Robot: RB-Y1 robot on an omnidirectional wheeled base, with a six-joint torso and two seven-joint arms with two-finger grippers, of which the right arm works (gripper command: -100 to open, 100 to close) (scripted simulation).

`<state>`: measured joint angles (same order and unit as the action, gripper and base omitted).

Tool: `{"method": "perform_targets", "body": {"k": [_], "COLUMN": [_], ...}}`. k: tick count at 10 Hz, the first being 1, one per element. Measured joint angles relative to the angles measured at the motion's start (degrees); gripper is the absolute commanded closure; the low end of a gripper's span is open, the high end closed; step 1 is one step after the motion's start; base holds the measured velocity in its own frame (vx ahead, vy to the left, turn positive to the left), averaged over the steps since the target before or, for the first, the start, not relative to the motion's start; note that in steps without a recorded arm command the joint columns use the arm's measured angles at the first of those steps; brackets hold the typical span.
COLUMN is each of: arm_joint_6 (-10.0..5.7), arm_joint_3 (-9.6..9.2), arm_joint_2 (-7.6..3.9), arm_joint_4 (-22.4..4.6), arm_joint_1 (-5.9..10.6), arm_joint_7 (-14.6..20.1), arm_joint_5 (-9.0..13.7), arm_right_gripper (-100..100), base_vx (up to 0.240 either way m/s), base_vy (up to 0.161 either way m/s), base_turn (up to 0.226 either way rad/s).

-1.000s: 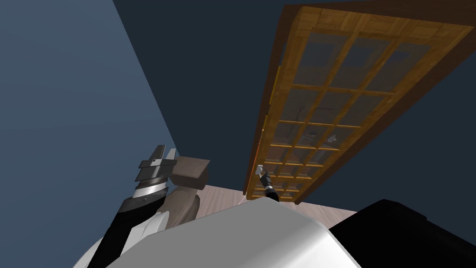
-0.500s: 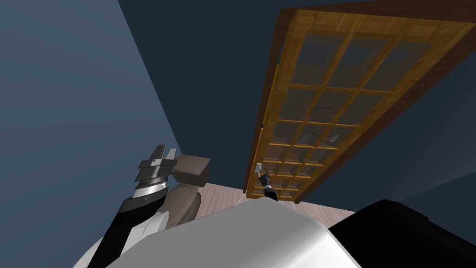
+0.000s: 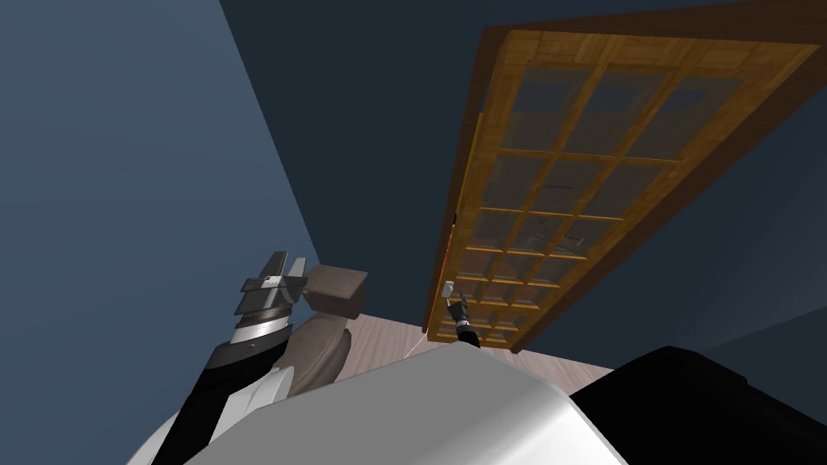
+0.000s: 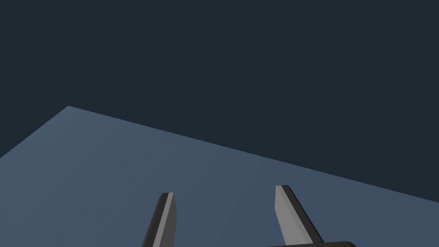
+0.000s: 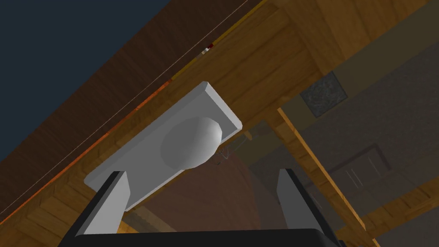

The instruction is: Pull the door open

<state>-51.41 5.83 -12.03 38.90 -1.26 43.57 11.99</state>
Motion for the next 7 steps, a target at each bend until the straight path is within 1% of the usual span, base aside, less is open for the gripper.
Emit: {"method": "perform_targets", "body": {"k": [1, 4, 6, 7], "arm_joint_6": [0.16, 0.62, 0.99, 1.09], "arm_joint_3": [-0.25, -0.68, -1.14, -1.27], "arm_joint_2": [0.29, 0.75, 1.29, 1.44], "arm_joint_4": [0.07, 0.45, 0.83, 0.81], "arm_joint_1": [0.22, 0.39, 0.58, 0.70], "arm_joint_7": [1.66, 5.61, 8.76, 10.05], "arm_joint_5": [0.91, 2.42, 4.02, 4.47], "arm_right_gripper": [-100, -100, -100, -100], "base_vx": [-0.062, -0.056, -0.068, -0.056], "base_vy": [-0.010, -0.003, -0.021, -0.014], "base_turn": [0.023, 0.036, 0.049, 0.048]}}
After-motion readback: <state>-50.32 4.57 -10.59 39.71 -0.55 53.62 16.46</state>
